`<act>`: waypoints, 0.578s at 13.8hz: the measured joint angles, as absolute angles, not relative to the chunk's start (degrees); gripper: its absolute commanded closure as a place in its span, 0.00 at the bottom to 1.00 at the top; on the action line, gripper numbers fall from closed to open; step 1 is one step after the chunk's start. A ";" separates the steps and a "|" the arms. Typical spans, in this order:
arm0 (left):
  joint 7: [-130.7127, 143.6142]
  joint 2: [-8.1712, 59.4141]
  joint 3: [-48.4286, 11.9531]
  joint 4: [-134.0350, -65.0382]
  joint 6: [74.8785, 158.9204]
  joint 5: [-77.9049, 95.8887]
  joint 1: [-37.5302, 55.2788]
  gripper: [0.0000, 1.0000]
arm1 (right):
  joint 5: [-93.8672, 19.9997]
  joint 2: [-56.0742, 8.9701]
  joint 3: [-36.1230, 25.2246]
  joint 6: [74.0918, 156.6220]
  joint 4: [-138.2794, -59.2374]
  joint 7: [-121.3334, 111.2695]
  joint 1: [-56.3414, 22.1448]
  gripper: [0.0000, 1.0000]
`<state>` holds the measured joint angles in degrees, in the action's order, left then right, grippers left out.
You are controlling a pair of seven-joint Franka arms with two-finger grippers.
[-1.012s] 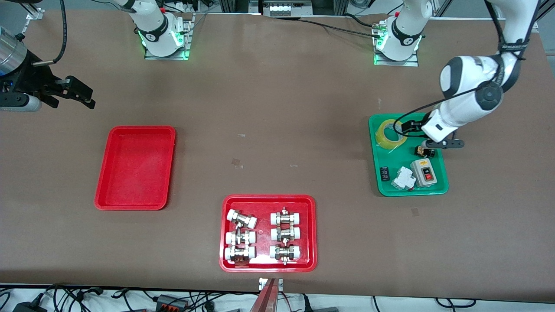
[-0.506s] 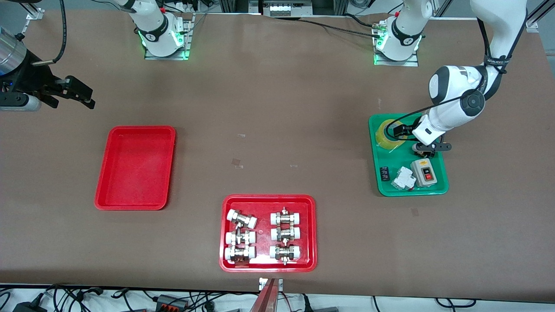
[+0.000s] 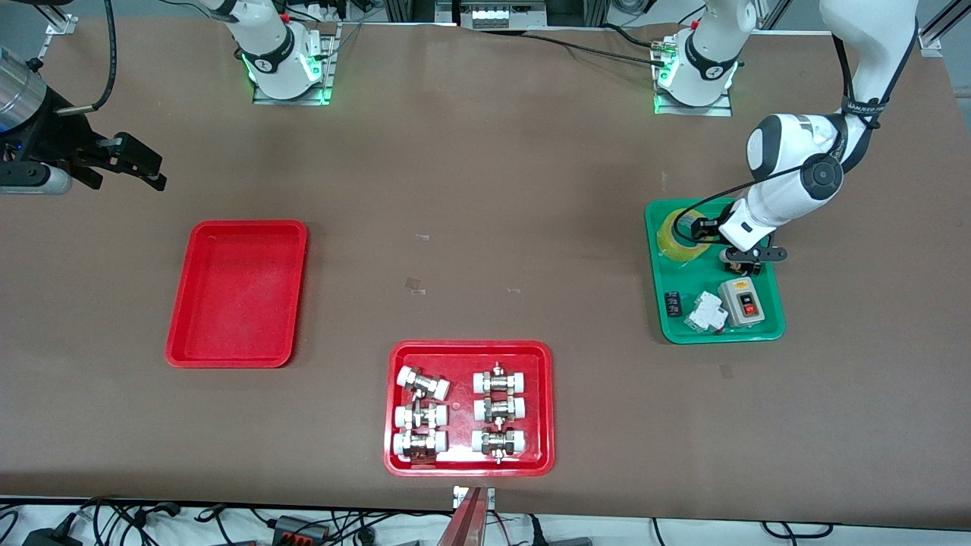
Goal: Left arm passes tape to right arm into tray
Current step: 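Lower the left gripper and close it on the tape roll's rim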
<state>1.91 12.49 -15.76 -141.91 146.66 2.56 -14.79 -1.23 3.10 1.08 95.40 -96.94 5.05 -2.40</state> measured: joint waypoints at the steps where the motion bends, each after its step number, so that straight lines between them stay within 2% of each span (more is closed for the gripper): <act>1: 2.39 12.49 -15.77 -141.98 146.66 2.56 -14.85 0.99 | -1.23 3.10 1.08 95.40 -96.94 5.05 -2.40 0.00; 4: 3.90 12.23 -15.93 -141.93 145.81 2.56 -14.88 1.00 | -1.23 3.10 1.09 95.40 -96.94 5.05 -2.40 0.00; 8: 3.98 7.61 -16.25 -140.56 138.29 2.56 -14.88 1.00 | -1.23 3.09 1.09 95.36 -96.94 5.05 -2.40 0.00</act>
<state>3.98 7.61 -16.25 -140.56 138.29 2.56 -14.88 -1.23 3.09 1.09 95.36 -96.94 5.05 -2.40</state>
